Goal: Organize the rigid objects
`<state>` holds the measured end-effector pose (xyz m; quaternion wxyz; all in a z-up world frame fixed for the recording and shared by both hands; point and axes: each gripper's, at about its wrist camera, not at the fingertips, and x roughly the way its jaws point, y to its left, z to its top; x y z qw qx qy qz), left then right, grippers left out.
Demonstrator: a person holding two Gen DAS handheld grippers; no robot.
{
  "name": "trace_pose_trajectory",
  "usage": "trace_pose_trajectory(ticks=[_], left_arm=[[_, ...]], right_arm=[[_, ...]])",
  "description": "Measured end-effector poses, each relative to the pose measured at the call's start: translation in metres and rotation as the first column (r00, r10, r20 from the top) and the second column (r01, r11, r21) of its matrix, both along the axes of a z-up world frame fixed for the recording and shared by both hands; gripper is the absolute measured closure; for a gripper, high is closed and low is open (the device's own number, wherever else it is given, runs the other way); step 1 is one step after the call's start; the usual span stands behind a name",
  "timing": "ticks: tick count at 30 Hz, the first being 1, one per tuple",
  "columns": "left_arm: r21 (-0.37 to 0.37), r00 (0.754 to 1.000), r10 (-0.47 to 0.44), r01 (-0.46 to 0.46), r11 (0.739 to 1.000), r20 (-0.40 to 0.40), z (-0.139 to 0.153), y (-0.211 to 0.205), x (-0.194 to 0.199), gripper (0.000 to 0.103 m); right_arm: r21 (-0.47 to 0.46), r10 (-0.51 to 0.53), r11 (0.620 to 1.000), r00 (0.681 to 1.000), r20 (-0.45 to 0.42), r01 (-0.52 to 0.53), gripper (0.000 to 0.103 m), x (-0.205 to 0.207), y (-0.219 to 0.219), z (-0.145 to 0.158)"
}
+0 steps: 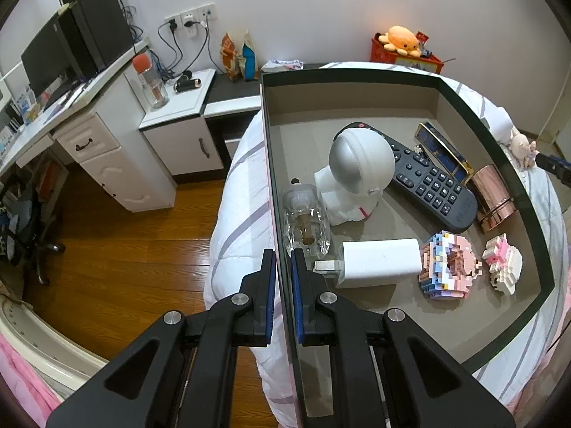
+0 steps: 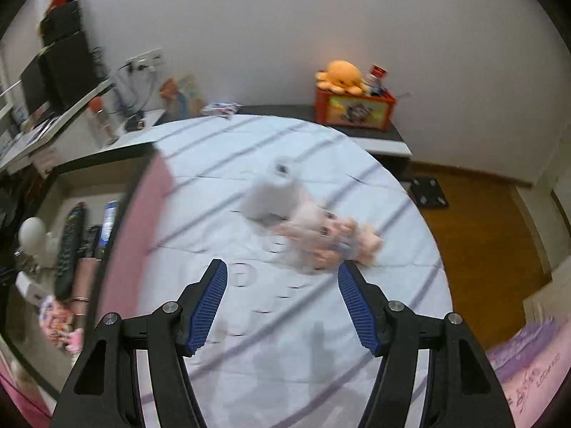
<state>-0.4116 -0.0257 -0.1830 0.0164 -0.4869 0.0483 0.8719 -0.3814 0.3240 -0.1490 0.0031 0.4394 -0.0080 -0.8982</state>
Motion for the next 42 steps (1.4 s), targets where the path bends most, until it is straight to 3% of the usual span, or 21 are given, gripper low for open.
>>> trace_pose_trajectory(ticks=[9, 13, 20, 24, 31, 42], left_arm=[[-0.024, 1.0, 0.005, -0.005, 1.0, 0.013, -0.004, 0.002, -0.007, 0.094], [-0.036, 1.0, 0.006, -0.006, 0.999, 0.018, -0.006, 0.003, -0.008, 0.094], [-0.05, 1.0, 0.007, -0.006, 0.999, 0.021, -0.007, 0.006, -0.008, 0.094], [-0.057, 1.0, 0.007, -0.006, 0.998, 0.021, -0.007, 0.007, -0.008, 0.094], [-0.06, 1.0, 0.008, -0.006, 0.998, 0.022, -0.007, 0.01, -0.007, 0.094], [-0.051, 1.0, 0.005, -0.003, 0.999, 0.026, -0.005, 0.008, -0.007, 0.094]], right_arm=[[-0.041, -0.036, 0.998, 0.999, 0.012, 0.036, 0.037, -0.027, 0.024, -0.027], [-0.029, -0.051, 0.998, 0.999, -0.004, 0.05, 0.026, -0.038, 0.027, -0.032], [0.009, -0.08, 0.997, 0.997, -0.003, 0.08, 0.025, -0.052, 0.036, -0.04], [0.013, -0.087, 0.996, 0.996, -0.01, 0.088, 0.039, -0.048, 0.041, -0.045], [-0.03, -0.031, 0.999, 0.999, -0.015, 0.031, 0.039, -0.028, 0.04, -0.04], [-0.027, 0.117, 0.993, 0.993, -0.022, -0.117, 0.039, 0.017, -0.011, -0.026]])
